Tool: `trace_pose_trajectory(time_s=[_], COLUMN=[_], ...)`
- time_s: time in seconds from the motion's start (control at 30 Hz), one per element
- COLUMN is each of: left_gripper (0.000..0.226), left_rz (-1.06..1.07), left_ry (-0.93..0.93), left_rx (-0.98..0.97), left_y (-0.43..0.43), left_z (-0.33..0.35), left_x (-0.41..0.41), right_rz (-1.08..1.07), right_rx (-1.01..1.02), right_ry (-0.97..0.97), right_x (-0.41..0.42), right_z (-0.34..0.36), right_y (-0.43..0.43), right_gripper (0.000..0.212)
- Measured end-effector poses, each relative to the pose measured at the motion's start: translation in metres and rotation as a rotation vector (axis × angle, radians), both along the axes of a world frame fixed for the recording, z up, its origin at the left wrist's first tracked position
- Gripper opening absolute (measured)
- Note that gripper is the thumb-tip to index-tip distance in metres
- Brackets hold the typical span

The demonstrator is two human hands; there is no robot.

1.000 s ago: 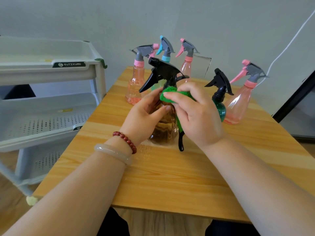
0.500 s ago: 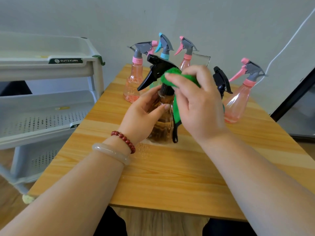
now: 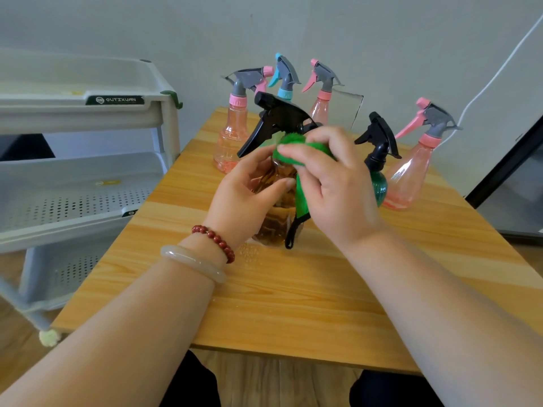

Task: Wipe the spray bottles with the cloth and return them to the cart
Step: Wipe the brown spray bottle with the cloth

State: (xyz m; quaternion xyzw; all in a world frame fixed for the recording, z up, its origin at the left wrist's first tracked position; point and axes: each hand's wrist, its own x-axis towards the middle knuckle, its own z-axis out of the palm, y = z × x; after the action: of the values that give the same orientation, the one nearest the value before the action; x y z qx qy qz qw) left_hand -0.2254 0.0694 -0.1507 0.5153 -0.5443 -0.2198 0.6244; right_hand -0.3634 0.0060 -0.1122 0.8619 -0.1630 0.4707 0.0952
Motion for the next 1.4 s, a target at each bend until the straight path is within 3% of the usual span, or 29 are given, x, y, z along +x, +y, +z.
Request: trace_pose_trajectory(time_s=[0.17, 0.37, 0.5, 0.67, 0.7, 0.8, 0.9, 1.03, 1.13, 1.4], left_gripper=[0.049, 0.049, 0.049, 0.071, 0.068, 0.028, 0.019, 0.02, 0.024, 0.024], left_rz=[-0.01, -0.061, 0.047, 0.208, 0.194, 0.048, -0.024, 0.015, -0.001, -0.024], left_ry=[0.016, -0.009, 0.021, -0.041, -0.072, -0.074, 0.009, 0.008, 0.012, 0.017], left_rx=[0.007, 0.011, 0.025, 0.037, 0.047, 0.052, 0.049, 0.055, 0.041, 0.025], left_y=[0.001, 0.008, 0.004, 0.0, 0.001, 0.007, 0.01, 0.009, 0.01, 0.008], left_z=[-0.002, -0.002, -0.003, -0.003, -0.003, 0.001, 0.002, 0.002, 0.003, -0.002], left_x=[0.002, 0.002, 0.005, 0.009, 0.009, 0.009, 0.01, 0.006, 0.005, 0.008], right_rz=[0.084, 0.012, 0.001, -0.044, -0.046, -0.067, -0.063, 0.065, 0.12, 0.167], right_rx=[0.115, 0.233, 0.311, 0.357, 0.353, 0.297, 0.172, -0.098, -0.192, 0.018], right_ry=[0.036, -0.187, -0.139, -0.249, -0.277, -0.321, -0.326, -0.222, -0.102, 0.045], right_x=[-0.015, -0.001, -0.006, -0.018, -0.018, -0.018, -0.02, -0.019, -0.011, -0.026], right_z=[-0.01, -0.007, -0.019, -0.006, -0.002, 0.008, 0.018, 0.032, 0.029, -0.001], right_y=[-0.003, 0.008, 0.01, 0.015, 0.016, 0.018, 0.023, 0.033, 0.027, 0.03], right_gripper=[0.025, 0.021, 0.021, 0.022, 0.022, 0.021, 0.02, 0.02, 0.019, 0.022])
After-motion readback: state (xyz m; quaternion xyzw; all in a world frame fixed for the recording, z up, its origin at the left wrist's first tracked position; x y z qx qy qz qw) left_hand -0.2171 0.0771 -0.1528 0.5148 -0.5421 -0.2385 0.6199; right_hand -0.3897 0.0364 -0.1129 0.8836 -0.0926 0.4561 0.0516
